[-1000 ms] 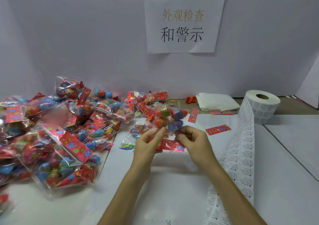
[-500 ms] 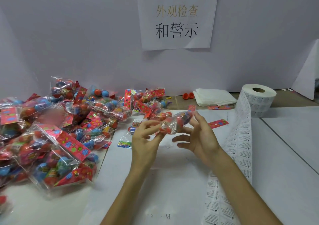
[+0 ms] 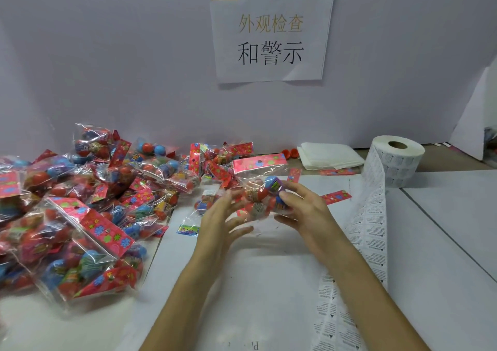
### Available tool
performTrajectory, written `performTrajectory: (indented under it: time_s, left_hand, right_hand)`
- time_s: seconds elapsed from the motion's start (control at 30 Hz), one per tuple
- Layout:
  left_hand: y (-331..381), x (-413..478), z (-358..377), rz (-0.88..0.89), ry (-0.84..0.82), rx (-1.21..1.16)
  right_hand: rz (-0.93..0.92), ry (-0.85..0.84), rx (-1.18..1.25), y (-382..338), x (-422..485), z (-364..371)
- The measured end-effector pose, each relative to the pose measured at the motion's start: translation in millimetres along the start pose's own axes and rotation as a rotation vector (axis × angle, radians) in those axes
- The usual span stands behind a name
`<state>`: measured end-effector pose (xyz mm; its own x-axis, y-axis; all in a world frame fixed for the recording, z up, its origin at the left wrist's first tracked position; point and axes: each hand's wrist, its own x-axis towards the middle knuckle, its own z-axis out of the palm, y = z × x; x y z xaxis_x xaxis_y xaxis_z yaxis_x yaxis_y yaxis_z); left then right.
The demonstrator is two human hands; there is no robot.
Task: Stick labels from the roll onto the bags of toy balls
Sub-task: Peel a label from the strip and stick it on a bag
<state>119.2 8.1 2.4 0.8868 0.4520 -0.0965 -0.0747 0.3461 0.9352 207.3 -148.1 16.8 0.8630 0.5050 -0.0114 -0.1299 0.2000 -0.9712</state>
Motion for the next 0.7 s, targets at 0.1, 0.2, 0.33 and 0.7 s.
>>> performTrajectory:
  time_s: [0.1, 0.2, 0.33, 0.7]
  left_hand:
    - [-0.9, -2.4, 3.1, 0.042, -0.038, 0.089]
    - [-1.1, -3.9, 3.6, 0.091, 0.027, 0.090]
    - [0.4, -2.3, 2.9, 0.100, 0.066, 0.101]
    - [-3.2, -4.5, 3.1, 0.110, 0.009, 0.164]
  right_hand:
    - [-0.022, -0.020, -0.081, 3.1, -0.9, 2.3]
    - [-0.022, -0.017, -0.123, 4.5, -0.3, 3.9]
    - [-0.020, -0.018, -0.122, 4.4, -1.9, 6.3]
    - [-0.055, 0.075, -0.146, 8.0, -1.0, 9.0]
